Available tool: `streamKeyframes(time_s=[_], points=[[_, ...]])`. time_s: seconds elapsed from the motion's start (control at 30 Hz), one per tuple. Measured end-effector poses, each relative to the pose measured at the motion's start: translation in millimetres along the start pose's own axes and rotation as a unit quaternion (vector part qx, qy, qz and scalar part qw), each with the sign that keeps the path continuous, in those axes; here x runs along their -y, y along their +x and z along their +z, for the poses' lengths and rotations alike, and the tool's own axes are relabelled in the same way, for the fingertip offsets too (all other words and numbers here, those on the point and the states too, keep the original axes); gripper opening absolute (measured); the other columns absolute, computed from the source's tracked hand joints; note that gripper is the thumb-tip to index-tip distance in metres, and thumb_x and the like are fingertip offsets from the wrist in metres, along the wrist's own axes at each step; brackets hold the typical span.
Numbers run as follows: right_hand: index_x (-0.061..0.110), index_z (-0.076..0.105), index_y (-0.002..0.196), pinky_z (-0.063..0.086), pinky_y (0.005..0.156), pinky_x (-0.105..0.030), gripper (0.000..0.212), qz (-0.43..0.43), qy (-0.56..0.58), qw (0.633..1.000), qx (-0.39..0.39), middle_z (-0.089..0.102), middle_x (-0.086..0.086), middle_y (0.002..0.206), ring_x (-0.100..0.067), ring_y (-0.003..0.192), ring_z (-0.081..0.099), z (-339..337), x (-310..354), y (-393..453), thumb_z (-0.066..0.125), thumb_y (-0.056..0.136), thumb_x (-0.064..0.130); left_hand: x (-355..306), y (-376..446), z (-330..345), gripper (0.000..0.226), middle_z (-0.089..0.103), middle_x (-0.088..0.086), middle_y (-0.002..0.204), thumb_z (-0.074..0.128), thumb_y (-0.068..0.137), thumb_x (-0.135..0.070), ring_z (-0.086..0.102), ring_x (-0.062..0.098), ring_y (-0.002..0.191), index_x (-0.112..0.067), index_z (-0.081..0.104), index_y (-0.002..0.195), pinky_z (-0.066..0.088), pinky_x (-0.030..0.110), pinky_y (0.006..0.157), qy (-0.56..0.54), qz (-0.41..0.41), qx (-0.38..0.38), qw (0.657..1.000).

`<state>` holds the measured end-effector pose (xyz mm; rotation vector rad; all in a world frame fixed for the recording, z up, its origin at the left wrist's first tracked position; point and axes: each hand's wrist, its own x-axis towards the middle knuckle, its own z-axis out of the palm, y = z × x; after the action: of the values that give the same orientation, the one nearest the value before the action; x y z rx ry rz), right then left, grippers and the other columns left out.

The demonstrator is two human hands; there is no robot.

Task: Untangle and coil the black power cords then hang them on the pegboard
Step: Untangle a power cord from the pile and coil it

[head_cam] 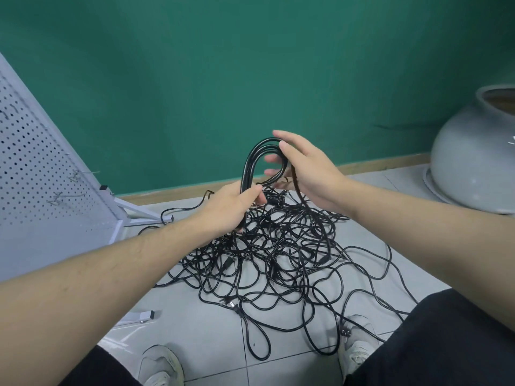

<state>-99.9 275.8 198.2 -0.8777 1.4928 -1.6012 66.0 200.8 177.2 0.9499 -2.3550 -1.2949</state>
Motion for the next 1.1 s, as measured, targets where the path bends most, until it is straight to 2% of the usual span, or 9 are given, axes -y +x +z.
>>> streamKeyframes(time_s=[0.17,0.3,0.47,0.57,0.67,0.77,0.9,0.97,1.1], points=[[0.018,0.056,0.119,0.054,0.076,-0.041,0.019,0.050,0.162,0.986,-0.005,0.054,-0.001,0.066,-0.020,0.067,0.062,21.6,5.9,-1.1,0.042,0.109,0.025,1.9,0.7,6.0,0.039,0.076,-0.009,0.105,0.048,0.101,-0.052,0.057,0.008,0.062,-0.030,0.073,0.082,0.051,0.039,0.078,-0.086,-0.014,-0.016,0.996],[0.018,0.060,0.105,0.032,0.057,-0.028,0.012,0.044,0.226,0.972,-0.043,0.025,0.006,0.061,-0.012,0.052,0.025,29.9,9.3,3.3,0.048,0.104,0.021,-5.0,-0.5,11.6,0.040,0.076,-0.018,0.091,0.046,0.107,-0.041,0.063,-0.003,0.073,-0.026,0.074,0.082,0.049,0.034,0.086,-0.112,-0.003,-0.011,0.994],[0.021,0.051,0.102,0.030,0.051,-0.026,0.006,0.063,0.278,0.957,-0.049,0.021,0.006,0.060,-0.012,0.048,0.022,31.7,11.4,5.4,0.046,0.105,0.020,-13.4,-2.1,12.3,0.036,0.076,0.010,0.095,0.045,0.108,-0.038,0.072,0.019,0.093,-0.019,0.071,0.093,0.050,0.036,0.091,-0.237,-0.043,0.073,0.968],[0.021,0.050,0.098,0.035,0.053,-0.027,0.012,0.088,0.280,0.955,-0.054,0.031,0.004,0.060,-0.013,0.050,0.031,31.8,10.9,7.2,0.043,0.107,0.027,-15.4,-3.9,14.8,0.038,0.055,0.012,0.089,0.047,0.108,-0.037,0.064,0.021,0.066,-0.012,0.071,0.092,0.062,0.040,0.081,-0.297,-0.066,0.081,0.949],[0.018,0.054,0.108,0.053,0.067,-0.034,0.030,0.113,0.198,0.973,-0.036,0.066,-0.006,0.077,-0.018,0.064,0.058,24.3,4.2,2.3,0.028,0.109,0.033,-22.6,-2.6,14.0,0.038,0.046,0.001,0.075,0.047,0.108,-0.034,0.058,0.022,0.063,-0.013,0.066,0.083,0.059,0.031,0.062,-0.306,-0.053,0.031,0.950],[0.016,0.060,0.112,0.045,0.098,-0.045,0.042,0.146,0.006,0.983,0.110,0.075,-0.008,0.094,-0.021,0.085,0.065,11.1,-16.2,-4.4,0.023,0.101,0.032,-23.0,6.2,4.0,0.039,0.053,-0.007,0.065,0.047,0.108,-0.037,0.055,0.016,0.055,-0.018,0.065,0.078,0.050,0.035,0.071,-0.320,-0.035,-0.033,0.946],[0.022,0.060,0.112,0.037,0.111,-0.041,0.028,0.177,-0.229,0.901,0.323,0.073,-0.002,0.123,-0.017,0.126,0.061,6.9,-26.4,-19.2,0.048,0.090,0.033,-13.6,15.2,-8.1,0.042,0.045,-0.008,0.073,0.051,0.105,-0.042,0.032,0.014,0.061,-0.028,0.074,0.073,0.032,0.044,0.076,-0.352,-0.020,-0.100,0.931],[0.018,0.051,0.099,0.041,0.104,-0.040,0.007,0.166,-0.267,0.888,0.337,0.076,-0.008,0.110,-0.018,0.115,0.067,11.9,-25.0,-24.4,0.051,0.100,0.025,-12.6,15.0,-10.3,0.040,0.045,-0.008,0.074,0.051,0.103,-0.045,0.030,0.015,0.062,-0.030,0.074,0.075,0.029,0.040,0.069,-0.339,-0.021,-0.107,0.935],[0.017,0.045,0.083,0.048,0.072,-0.029,0.025,0.142,-0.328,0.880,0.313,0.056,0.002,0.058,-0.019,0.065,0.065,14.0,-27.0,-23.5,0.057,0.102,0.029,-18.5,18.6,-16.2,0.034,0.046,-0.007,0.078,0.049,0.106,-0.043,0.029,0.009,0.050,-0.026,0.070,0.085,0.024,0.027,0.050,-0.288,-0.052,-0.153,0.944]])
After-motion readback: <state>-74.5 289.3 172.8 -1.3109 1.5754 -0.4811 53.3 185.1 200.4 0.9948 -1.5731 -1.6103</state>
